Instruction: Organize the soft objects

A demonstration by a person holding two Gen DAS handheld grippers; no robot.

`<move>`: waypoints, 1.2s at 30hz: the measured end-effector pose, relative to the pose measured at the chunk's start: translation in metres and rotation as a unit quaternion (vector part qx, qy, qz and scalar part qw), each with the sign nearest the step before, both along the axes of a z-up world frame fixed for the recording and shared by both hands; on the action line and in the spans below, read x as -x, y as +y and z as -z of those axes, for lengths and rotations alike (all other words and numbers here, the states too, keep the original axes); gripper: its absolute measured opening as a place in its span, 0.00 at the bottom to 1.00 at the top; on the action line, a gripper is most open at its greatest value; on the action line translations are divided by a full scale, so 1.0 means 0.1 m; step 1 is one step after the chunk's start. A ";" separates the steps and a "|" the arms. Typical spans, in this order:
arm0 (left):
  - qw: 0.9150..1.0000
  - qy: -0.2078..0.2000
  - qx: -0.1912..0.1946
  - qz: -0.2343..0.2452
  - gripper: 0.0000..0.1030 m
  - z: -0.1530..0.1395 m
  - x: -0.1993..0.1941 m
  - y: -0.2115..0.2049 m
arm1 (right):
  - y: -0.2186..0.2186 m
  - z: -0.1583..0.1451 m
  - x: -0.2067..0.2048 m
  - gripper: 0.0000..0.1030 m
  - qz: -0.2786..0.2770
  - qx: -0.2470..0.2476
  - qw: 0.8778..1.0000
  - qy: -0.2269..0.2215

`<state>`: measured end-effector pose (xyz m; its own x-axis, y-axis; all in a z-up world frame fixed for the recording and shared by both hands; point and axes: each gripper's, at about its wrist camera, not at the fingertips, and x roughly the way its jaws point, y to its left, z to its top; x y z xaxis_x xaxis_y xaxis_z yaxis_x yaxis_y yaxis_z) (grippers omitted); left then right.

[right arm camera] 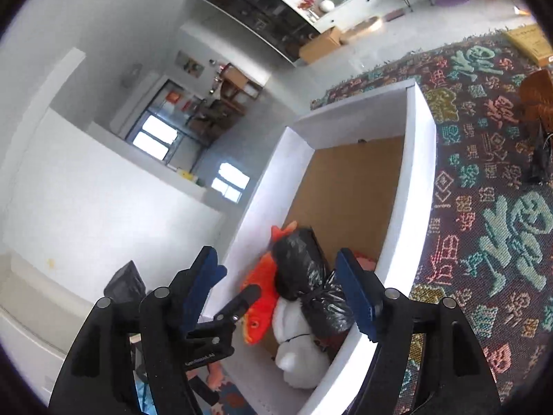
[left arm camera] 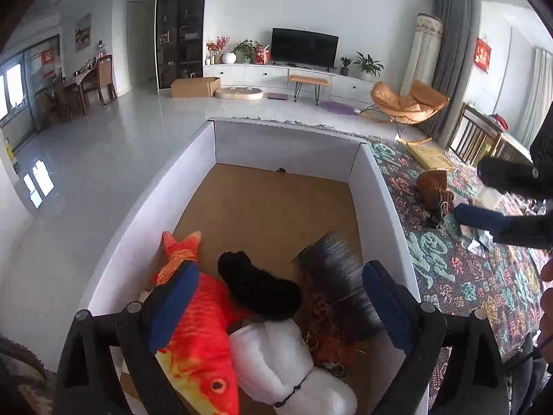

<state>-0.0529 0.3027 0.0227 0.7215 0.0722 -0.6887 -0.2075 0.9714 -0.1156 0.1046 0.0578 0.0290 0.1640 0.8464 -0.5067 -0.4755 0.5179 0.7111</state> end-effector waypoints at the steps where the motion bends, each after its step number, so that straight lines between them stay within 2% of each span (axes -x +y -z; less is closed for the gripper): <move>1: 1.000 -0.005 0.002 0.000 0.92 0.01 0.02 -0.01 | -0.10 0.03 -0.03 0.73 0.011 0.018 1.000 -0.014; 2: 1.000 -0.009 0.004 0.003 0.92 0.01 0.03 -0.04 | -0.10 0.03 -0.03 0.73 0.011 0.018 1.000 -0.014; 3: 1.000 -0.013 0.007 0.011 0.92 0.01 0.02 -0.10 | -0.22 0.06 -0.02 0.73 0.027 0.043 0.998 -0.035; 4: 0.999 -0.018 0.013 0.023 0.92 0.00 0.02 -0.18 | -0.50 0.15 0.00 0.74 0.070 0.118 0.986 -0.090; 6: 0.997 -0.026 0.029 0.061 0.92 -0.01 -0.02 -0.44 | -0.83 0.39 0.00 0.76 0.128 0.220 0.959 -0.124; 9: 0.988 -0.030 0.054 0.139 0.92 0.01 -0.09 -1.05 | -1.39 0.87 -0.02 0.76 0.218 0.344 0.905 -0.121; 10: 0.983 -0.029 0.064 0.171 0.92 0.03 -0.12 -1.29 | -1.39 0.87 -0.02 0.76 0.218 0.344 0.905 -0.121; 11: 0.976 -0.025 0.074 0.202 0.94 0.05 -0.16 -1.55 | -1.76 1.16 -0.04 0.76 0.261 0.393 0.876 -0.102; 13: 0.963 -0.007 0.095 0.254 0.97 0.18 -0.24 -2.02 | -2.08 1.34 -0.03 0.76 0.294 0.415 0.857 -0.081; 14: 0.958 0.004 0.099 0.270 0.97 0.27 -0.29 -2.24 | -2.08 1.34 -0.03 0.76 0.294 0.415 0.857 -0.081; 15: 0.955 0.015 0.096 0.282 0.97 0.39 -0.36 -2.42 | -2.20 1.40 -0.01 0.76 0.306 0.418 0.852 -0.076; 16: 0.954 0.024 0.089 0.286 0.97 0.50 -0.43 -2.58 | -2.40 1.42 0.02 0.76 0.337 0.393 0.854 -0.058; 17: 0.955 0.034 0.079 0.283 0.97 0.64 -0.49 -2.68 | -2.45 1.40 0.01 0.76 0.348 0.379 0.856 -0.058; 19: 0.961 0.056 0.066 0.263 0.97 0.89 -0.67 -2.80 | -2.48 1.34 0.03 0.76 0.362 0.383 0.846 -0.071; 23: 0.972 0.072 0.042 0.218 0.97 1.15 -0.94 -2.73 | -2.42 1.42 -0.04 0.77 0.348 0.401 0.845 -0.064; 26: 0.980 0.069 0.007 0.185 0.97 1.21 -1.13 -2.66 | -2.43 1.43 -0.06 0.83 0.355 0.400 0.843 -0.062; 28: 0.981 0.077 -0.002 0.176 0.97 1.28 -1.23 -2.63 | -2.47 1.45 -0.05 0.85 0.362 0.385 0.848 -0.052; 30: 0.980 0.093 0.002 0.173 0.97 1.42 -1.29 -2.60 | -2.45 1.46 -0.03 0.85 0.361 0.390 0.845 -0.055; 31: 0.981 0.083 -0.011 0.174 1.00 1.46 -1.26 -2.62 | -2.45 1.46 -0.03 0.85 0.362 0.390 0.845 -0.056; 34: 0.979 0.094 -0.039 0.177 1.00 1.49 -1.26 -2.70 | -2.44 1.47 -0.02 0.87 0.365 0.388 0.845 -0.056; 36: 0.979 0.095 -0.043 0.177 1.00 1.49 -1.26 -2.71 | -2.45 1.48 -0.04 0.88 0.366 0.388 0.844 -0.057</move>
<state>0.0729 0.0316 -0.1265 0.5721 -0.0947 -0.8147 0.1333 0.9908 -0.0216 0.1090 -0.1870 -0.1190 0.5844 -0.0818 -0.8073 0.1318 0.9913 -0.0050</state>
